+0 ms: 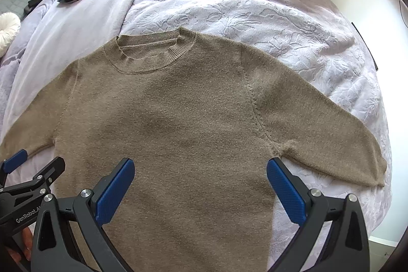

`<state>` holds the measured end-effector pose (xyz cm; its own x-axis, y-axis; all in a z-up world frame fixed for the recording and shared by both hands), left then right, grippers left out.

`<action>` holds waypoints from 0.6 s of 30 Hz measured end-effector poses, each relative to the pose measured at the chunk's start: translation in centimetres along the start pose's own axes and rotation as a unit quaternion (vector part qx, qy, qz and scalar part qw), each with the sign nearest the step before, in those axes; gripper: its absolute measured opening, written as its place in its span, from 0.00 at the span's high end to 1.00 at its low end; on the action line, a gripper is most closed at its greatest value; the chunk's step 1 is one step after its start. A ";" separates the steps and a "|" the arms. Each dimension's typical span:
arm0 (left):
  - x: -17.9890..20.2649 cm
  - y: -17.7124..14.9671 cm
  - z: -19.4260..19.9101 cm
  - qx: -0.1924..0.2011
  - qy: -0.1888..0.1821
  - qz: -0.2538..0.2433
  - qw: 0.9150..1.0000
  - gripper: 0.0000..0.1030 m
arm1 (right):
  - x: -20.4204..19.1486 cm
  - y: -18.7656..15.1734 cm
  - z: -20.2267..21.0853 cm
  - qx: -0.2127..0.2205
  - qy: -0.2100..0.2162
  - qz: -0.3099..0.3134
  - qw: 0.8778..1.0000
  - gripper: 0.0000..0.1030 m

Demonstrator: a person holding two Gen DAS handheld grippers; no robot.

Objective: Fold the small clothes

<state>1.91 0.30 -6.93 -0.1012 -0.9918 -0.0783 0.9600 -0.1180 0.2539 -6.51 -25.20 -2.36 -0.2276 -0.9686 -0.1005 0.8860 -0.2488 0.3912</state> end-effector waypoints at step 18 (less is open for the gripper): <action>0.4 -0.2 1.0 -0.005 0.014 0.010 1.000 0.00 | 0.2 -0.2 0.3 -0.005 0.011 0.007 1.000 0.00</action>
<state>1.46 -0.12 -6.03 -0.0757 -0.9921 -0.1000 0.9645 -0.0983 0.2453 -6.82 -25.32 -2.18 -0.2056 -0.9717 -0.1159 0.8935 -0.2347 0.3828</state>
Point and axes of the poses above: each gripper's, at about its wrist camera, not at the fingertips, and z roughly against the way its jaws point, x to its right, y to its top, the point moved 4 cm from there along -z, roughly the way its jaws point, and after that the axes turned 1 degree about y, right-handed, at the moved point
